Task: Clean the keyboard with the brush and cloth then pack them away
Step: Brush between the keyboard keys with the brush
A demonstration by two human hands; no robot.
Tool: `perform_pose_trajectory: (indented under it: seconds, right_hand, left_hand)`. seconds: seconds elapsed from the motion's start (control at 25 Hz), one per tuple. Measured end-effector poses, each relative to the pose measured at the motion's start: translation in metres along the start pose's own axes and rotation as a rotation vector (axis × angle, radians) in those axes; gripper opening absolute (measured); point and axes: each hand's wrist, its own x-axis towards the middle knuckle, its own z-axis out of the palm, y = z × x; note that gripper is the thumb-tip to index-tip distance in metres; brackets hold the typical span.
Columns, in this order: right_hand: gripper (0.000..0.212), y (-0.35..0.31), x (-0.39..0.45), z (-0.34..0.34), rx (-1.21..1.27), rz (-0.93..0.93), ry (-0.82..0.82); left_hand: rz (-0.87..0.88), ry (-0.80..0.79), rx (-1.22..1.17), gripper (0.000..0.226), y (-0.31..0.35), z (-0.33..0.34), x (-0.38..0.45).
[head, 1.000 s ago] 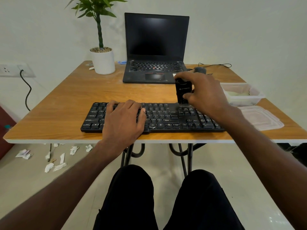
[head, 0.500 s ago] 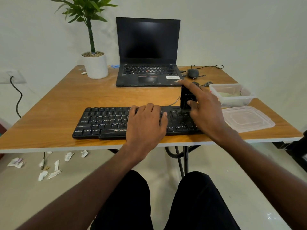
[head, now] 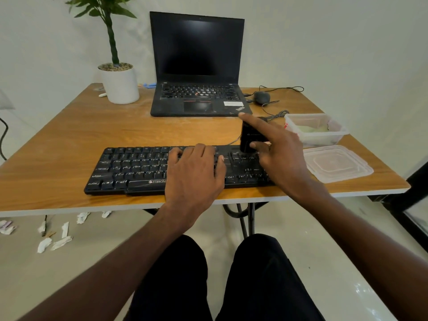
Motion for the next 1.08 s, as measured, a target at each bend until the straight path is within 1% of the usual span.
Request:
perform_pose_trajectory:
  seconds: [0.08, 0.12, 0.16, 0.2, 0.28, 0.32, 0.36, 0.4, 0.48, 0.52, 0.56, 0.64, 0.68, 0.76, 0.8, 0.84, 0.88, 0.96, 1.0, 1.04, 1.08]
  right_hand:
    - [0.081, 0.007, 0.001, -0.005, -0.177, 0.052, 0.055]
    - [0.081, 0.009, 0.002, -0.008, -0.205, 0.078, 0.091]
    - [0.079, 0.01, 0.002, -0.008, -0.171, 0.086, 0.116]
    - [0.077, 0.009, 0.002, -0.008, -0.079, 0.073, 0.118]
    - [0.074, 0.004, 0.003, -0.006, 0.089, 0.026, 0.022]
    - [0.075, 0.003, 0.003, -0.005, 0.077, 0.007, -0.027]
    - [0.076, 0.003, 0.003, -0.005, 0.022, 0.004, -0.052]
    - [0.078, 0.006, 0.004, -0.007, -0.053, 0.024, -0.035]
    - [0.079, 0.013, 0.008, -0.011, -0.18, 0.102, 0.032]
    - [0.079, 0.014, 0.008, -0.013, -0.186, 0.118, 0.053]
    - [0.078, 0.014, 0.008, -0.013, -0.125, 0.111, 0.063]
    - [0.075, 0.008, 0.005, -0.013, 0.091, 0.085, 0.032]
    - [0.076, 0.008, 0.005, -0.012, 0.091, 0.067, 0.006]
    - [0.08, 0.012, 0.003, -0.013, -0.159, 0.038, 0.001]
    - [0.08, 0.014, 0.003, -0.014, -0.253, 0.05, 0.027]
    - [0.079, 0.016, 0.003, -0.016, -0.269, 0.069, 0.063]
    - [0.078, 0.017, 0.003, -0.016, -0.21, 0.077, 0.099]
    - [0.076, 0.015, 0.001, -0.013, 0.026, 0.075, 0.136]
    - [0.075, 0.014, -0.001, -0.011, 0.124, 0.066, 0.113]
    - [0.074, 0.012, -0.004, -0.008, 0.168, 0.043, 0.065]
    - [0.073, 0.012, -0.008, -0.005, 0.15, 0.011, 0.012]
  left_hand:
    - [0.006, -0.001, -0.001, 0.041, 0.0, 0.001, 0.0]
    - [0.007, -0.001, 0.001, 0.041, 0.0, 0.001, 0.0]
    - [0.008, -0.001, 0.004, 0.042, 0.0, 0.001, 0.0]
    - [0.011, -0.003, 0.006, 0.042, 0.0, 0.001, 0.0]
    - [0.013, 0.0, 0.006, 0.041, 0.001, 0.0, 0.001]
    - [0.011, 0.003, 0.003, 0.041, 0.001, 0.0, 0.0]
    - [0.01, 0.006, -0.002, 0.041, 0.0, 0.001, -0.001]
    - [0.013, 0.008, -0.006, 0.041, 0.0, 0.001, -0.001]
    - [0.016, 0.01, -0.008, 0.041, 0.0, 0.002, -0.001]
    - [0.016, 0.01, -0.005, 0.041, 0.0, 0.002, 0.0]
    - [0.016, 0.009, -0.001, 0.042, 0.0, 0.001, 0.0]
    - [0.02, 0.014, -0.003, 0.042, 0.0, 0.001, 0.001]
    - [0.021, 0.019, -0.008, 0.041, -0.001, 0.001, 0.0]
    - [0.023, 0.032, -0.008, 0.04, -0.001, 0.001, 0.0]
    - [0.022, 0.036, -0.004, 0.039, -0.001, 0.001, -0.001]
    - [0.023, 0.039, -0.001, 0.039, -0.001, 0.001, -0.001]
    - [0.023, 0.039, 0.0, 0.04, 0.0, 0.001, -0.001]
    - [0.024, 0.039, 0.001, 0.04, 0.0, 0.001, 0.0]
    - [0.024, 0.041, 0.002, 0.04, 0.0, 0.001, -0.001]
    - [0.025, 0.043, 0.0, 0.04, 0.0, 0.001, -0.001]
    - [0.026, 0.044, -0.004, 0.039, 0.0, 0.001, -0.001]
